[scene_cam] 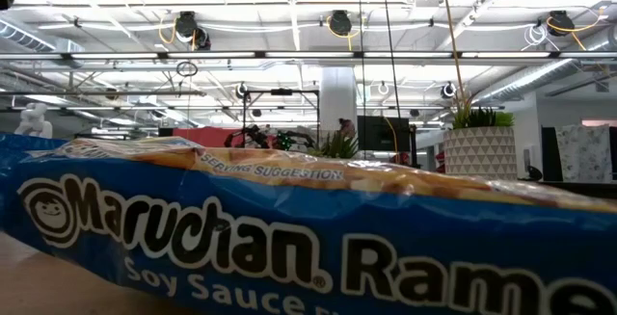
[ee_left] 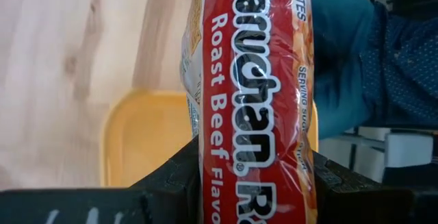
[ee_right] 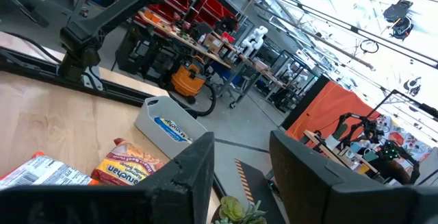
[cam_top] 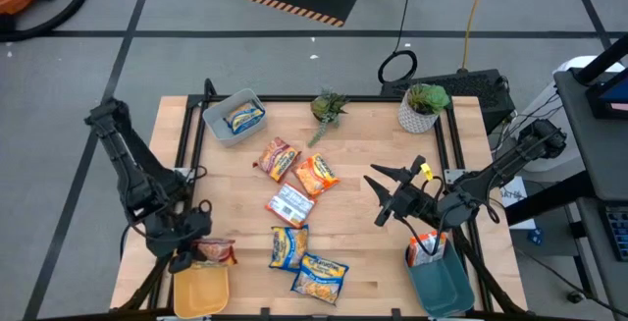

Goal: Sort Maruchan noodles
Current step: Put the bottom red noodle pack into the yellow bin

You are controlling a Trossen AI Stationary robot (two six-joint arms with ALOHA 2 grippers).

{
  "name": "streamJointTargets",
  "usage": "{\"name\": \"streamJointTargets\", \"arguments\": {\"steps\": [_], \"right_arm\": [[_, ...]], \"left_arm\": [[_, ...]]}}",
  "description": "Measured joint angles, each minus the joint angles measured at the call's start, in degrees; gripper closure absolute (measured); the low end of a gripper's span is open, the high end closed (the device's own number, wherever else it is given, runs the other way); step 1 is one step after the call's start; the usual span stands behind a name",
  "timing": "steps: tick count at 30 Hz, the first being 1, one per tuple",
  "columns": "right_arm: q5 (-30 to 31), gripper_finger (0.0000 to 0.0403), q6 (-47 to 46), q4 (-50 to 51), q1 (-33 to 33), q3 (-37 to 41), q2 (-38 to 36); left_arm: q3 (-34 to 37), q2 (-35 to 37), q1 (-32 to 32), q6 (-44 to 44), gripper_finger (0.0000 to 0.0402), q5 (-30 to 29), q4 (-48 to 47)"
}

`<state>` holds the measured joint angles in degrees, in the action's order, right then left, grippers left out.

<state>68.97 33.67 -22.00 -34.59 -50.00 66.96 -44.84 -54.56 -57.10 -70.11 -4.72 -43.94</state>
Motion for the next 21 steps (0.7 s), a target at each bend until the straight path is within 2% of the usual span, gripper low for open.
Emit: {"name": "streamJointTargets", "arguments": {"steps": [8,21], "right_arm": [[-0.02,0.0266,-0.02,0.46,0.00,0.00,0.02],[-0.02,0.0266,-0.04,0.46,0.00,0.00,0.02]], "left_arm": [[-0.02,-4.76,-5.95,-5.75,0.0256,-0.06,-3.24],[-0.07,-10.58,-10.39,-13.70,0.0256,0.12,-4.60]]}}
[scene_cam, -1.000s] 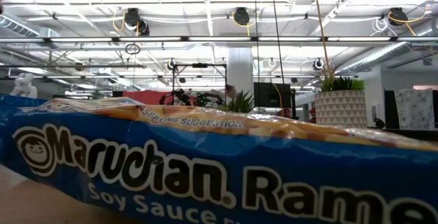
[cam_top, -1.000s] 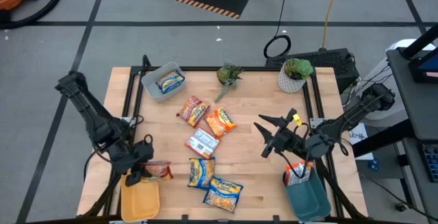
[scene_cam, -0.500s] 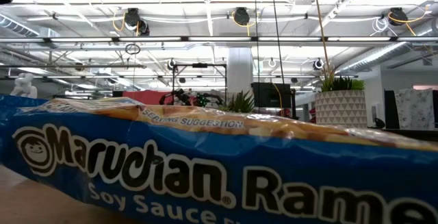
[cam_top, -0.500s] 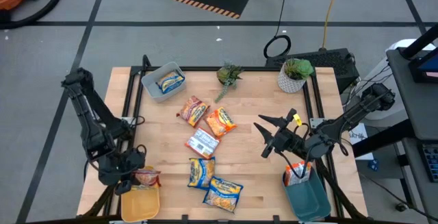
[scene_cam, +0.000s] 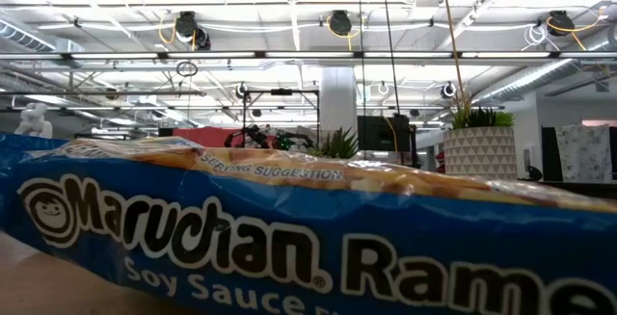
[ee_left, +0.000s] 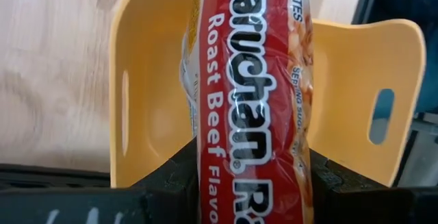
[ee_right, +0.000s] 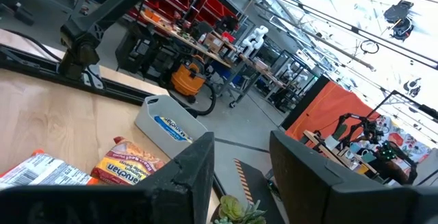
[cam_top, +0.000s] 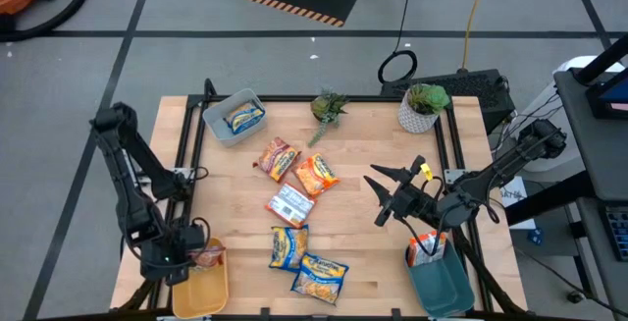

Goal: Sort Maruchan noodles
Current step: Put the bottom red noodle pack into the yellow bin

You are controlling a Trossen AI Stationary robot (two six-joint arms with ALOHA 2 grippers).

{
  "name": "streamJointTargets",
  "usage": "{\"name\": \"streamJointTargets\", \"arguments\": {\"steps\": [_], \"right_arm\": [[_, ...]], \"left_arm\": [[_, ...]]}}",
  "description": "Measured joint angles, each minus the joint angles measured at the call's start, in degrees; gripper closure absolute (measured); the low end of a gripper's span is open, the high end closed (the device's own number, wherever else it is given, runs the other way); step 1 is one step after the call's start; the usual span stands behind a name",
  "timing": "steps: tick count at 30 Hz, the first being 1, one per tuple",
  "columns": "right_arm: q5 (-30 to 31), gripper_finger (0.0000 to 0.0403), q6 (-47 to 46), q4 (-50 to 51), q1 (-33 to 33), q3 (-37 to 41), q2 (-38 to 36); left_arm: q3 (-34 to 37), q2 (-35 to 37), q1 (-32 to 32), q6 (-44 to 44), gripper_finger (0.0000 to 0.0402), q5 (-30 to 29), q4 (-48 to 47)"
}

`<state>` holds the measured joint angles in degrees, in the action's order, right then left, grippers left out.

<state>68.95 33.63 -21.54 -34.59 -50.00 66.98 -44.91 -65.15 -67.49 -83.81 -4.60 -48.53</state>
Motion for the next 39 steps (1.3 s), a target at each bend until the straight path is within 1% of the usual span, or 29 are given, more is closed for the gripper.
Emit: {"name": "streamJointTargets", "arguments": {"steps": [4,9,14,16,25,28,35,37,39], "right_arm": [[0.00,0.0266,0.00,0.00,0.00,0.02,0.00],[-0.02,0.0266,-1.15,0.18,0.00,0.02,0.00],[-0.02,0.0266,-1.51,0.65,-0.01,0.02,0.00],[-0.02,0.0266,-1.51,0.65,0.00,0.02,0.00],[-0.02,0.0266,-1.51,0.63,-0.01,0.02,0.00],[-0.02,0.0266,-1.51,0.63,0.00,0.02,0.00],[-0.02,0.0266,-1.50,0.61,-0.01,0.04,0.00],[-0.02,0.0266,-1.51,0.61,-0.02,0.07,0.00],[-0.11,0.0266,-1.49,0.61,0.00,0.07,0.00]], "left_arm": [[0.00,-1.66,-0.04,-1.58,0.0256,-0.13,0.00],[0.00,-1.87,-0.06,-3.17,0.0256,-1.51,0.77],[0.00,-1.66,-0.08,-4.06,0.0256,-6.44,-0.19],[0.00,-1.66,-0.06,-3.80,0.0256,-7.53,-0.60],[0.00,-1.66,-0.08,-3.74,0.0255,-8.02,-1.31],[0.02,-1.66,-0.04,-3.72,0.0239,-8.44,-1.40],[0.01,-1.64,0.17,-3.91,0.0168,-8.31,-1.40],[0.01,-1.61,0.77,-4.51,0.0154,-6.47,-1.36],[0.02,-1.24,1.42,-4.86,0.0146,-3.08,-1.38]]}}
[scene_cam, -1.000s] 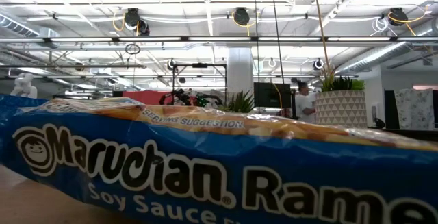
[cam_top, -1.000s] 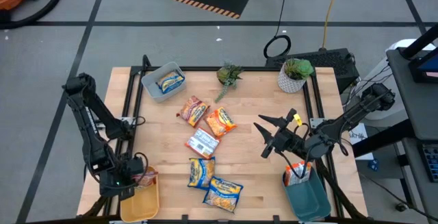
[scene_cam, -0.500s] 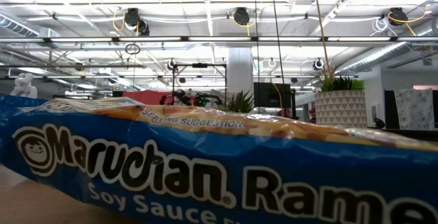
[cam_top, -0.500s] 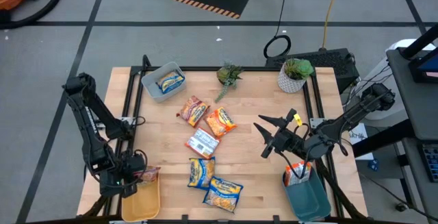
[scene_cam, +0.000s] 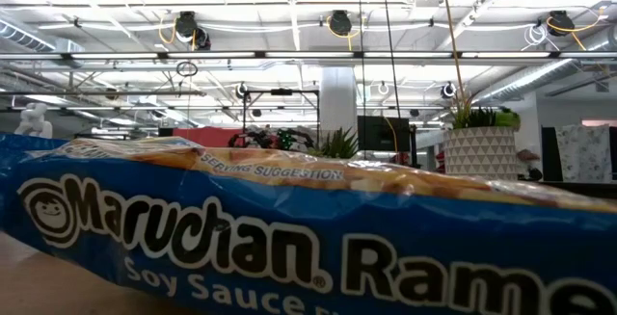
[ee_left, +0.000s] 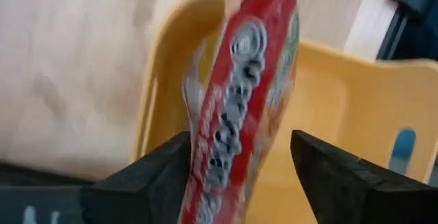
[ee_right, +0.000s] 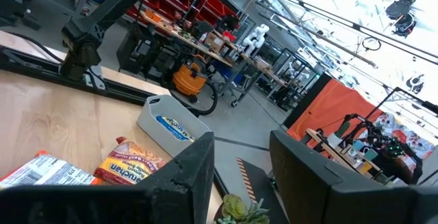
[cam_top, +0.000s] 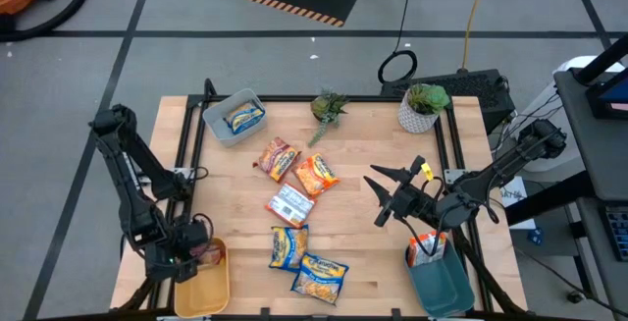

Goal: Sort Maruchan noodles
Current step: Put the bottom red noodle pack into the yellow bin, then put the right orange noodle pack into the blue bin

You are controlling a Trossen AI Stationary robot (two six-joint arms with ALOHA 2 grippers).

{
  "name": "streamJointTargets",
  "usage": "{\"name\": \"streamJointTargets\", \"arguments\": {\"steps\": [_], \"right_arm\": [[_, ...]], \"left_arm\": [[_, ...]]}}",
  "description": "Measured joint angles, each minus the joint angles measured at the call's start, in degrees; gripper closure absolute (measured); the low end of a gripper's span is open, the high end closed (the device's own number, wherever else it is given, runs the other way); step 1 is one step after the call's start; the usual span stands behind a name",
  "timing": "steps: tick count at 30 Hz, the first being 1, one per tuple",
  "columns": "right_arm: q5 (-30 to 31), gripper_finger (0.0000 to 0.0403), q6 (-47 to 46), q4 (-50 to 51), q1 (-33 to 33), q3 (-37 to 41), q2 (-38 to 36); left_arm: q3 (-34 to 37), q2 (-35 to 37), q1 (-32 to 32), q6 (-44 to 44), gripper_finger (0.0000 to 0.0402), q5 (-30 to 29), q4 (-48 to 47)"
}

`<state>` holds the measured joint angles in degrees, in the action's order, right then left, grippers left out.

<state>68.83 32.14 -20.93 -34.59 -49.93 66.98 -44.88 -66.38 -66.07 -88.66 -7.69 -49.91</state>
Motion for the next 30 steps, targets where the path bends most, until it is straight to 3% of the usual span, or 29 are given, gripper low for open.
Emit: {"name": "streamJointTargets", "arguments": {"steps": [5,11,15,19,23,30], "right_arm": [[-0.11,0.0266,-0.01,-0.03,0.00,0.00,0.00],[-0.11,0.0266,-0.21,-0.04,0.00,0.00,0.00],[-0.66,0.0266,-1.98,-0.02,0.30,0.00,0.00],[-5.98,0.0266,-4.68,0.24,0.99,0.00,0.00],[-12.12,0.0266,-7.99,0.67,2.38,0.00,0.00],[-17.79,0.0266,-17.41,6.56,6.28,0.00,-0.02]], "left_arm": [[-0.01,3.29,2.36,-0.43,0.0143,6.13,-1.17],[0.00,9.83,6.08,-0.46,0.0142,5.26,-8.01],[0.00,13.89,8.75,1.80,0.0142,2.04,-13.62],[0.00,17.16,11.38,5.26,0.0142,-2.36,-16.22],[0.00,19.29,14.28,9.94,0.0142,-7.75,-16.52],[0.00,19.95,21.14,19.34,0.0142,-16.40,-13.74]]}}
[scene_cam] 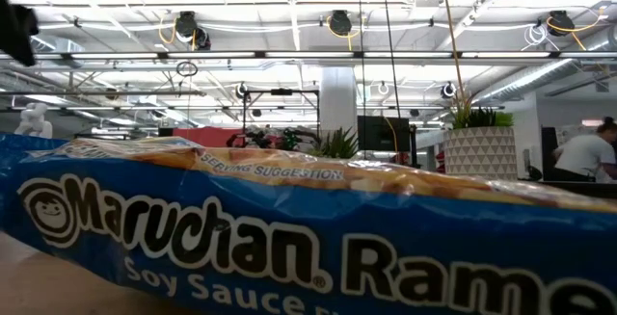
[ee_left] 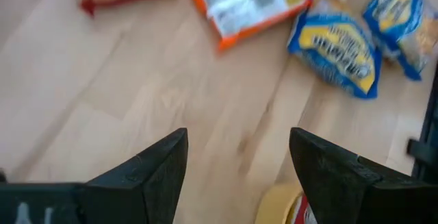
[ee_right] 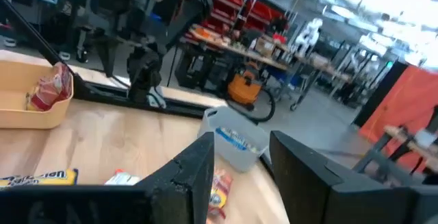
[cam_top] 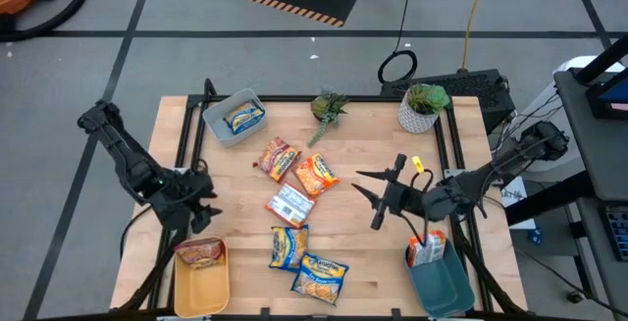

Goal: Sort Maruchan noodles
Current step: Put the right orange noodle pack into the blue bin

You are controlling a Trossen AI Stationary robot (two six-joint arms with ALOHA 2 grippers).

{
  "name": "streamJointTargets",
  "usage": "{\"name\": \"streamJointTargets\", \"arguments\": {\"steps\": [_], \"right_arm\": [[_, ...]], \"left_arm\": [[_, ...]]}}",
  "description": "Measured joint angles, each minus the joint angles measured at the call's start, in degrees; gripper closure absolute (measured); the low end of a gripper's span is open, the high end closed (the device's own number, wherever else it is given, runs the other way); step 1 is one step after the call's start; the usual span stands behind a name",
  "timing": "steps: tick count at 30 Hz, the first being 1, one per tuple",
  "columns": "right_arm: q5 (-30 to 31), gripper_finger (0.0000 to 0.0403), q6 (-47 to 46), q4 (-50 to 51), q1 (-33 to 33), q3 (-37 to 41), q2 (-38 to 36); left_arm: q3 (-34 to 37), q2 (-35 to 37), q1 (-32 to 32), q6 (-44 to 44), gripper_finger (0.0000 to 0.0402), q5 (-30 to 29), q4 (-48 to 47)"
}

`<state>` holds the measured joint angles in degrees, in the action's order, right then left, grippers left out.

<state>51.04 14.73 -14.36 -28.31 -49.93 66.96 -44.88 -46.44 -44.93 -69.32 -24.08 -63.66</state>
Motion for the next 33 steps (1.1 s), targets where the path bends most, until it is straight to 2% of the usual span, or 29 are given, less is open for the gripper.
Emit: {"name": "streamJointTargets", "arguments": {"steps": [4,9,17,20,25,33], "right_arm": [[-5.88,0.0266,-7.33,3.39,3.28,0.01,0.03],[-15.66,0.0266,-14.51,1.49,8.09,0.02,1.92],[-18.35,0.0266,-16.18,1.18,14.86,0.00,10.39],[-23.00,0.0266,-17.84,1.36,18.01,0.00,13.60],[-35.54,0.0256,-21.60,3.67,22.71,0.00,18.43],[-39.31,0.0201,-23.03,9.26,26.34,0.00,25.01]], "left_arm": [[0.00,0.00,4.57,8.71,0.0142,-0.14,6.28],[0.00,-0.04,10.22,22.42,0.0142,-0.61,15.80],[0.00,-1.21,14.54,37.50,0.0142,-2.43,25.31],[0.00,-2.29,14.54,40.41,0.0142,-3.79,26.29],[0.02,-4.09,14.54,42.03,0.0142,-4.25,26.45],[0.02,-6.60,14.54,42.12,0.0142,-4.23,26.25]]}}
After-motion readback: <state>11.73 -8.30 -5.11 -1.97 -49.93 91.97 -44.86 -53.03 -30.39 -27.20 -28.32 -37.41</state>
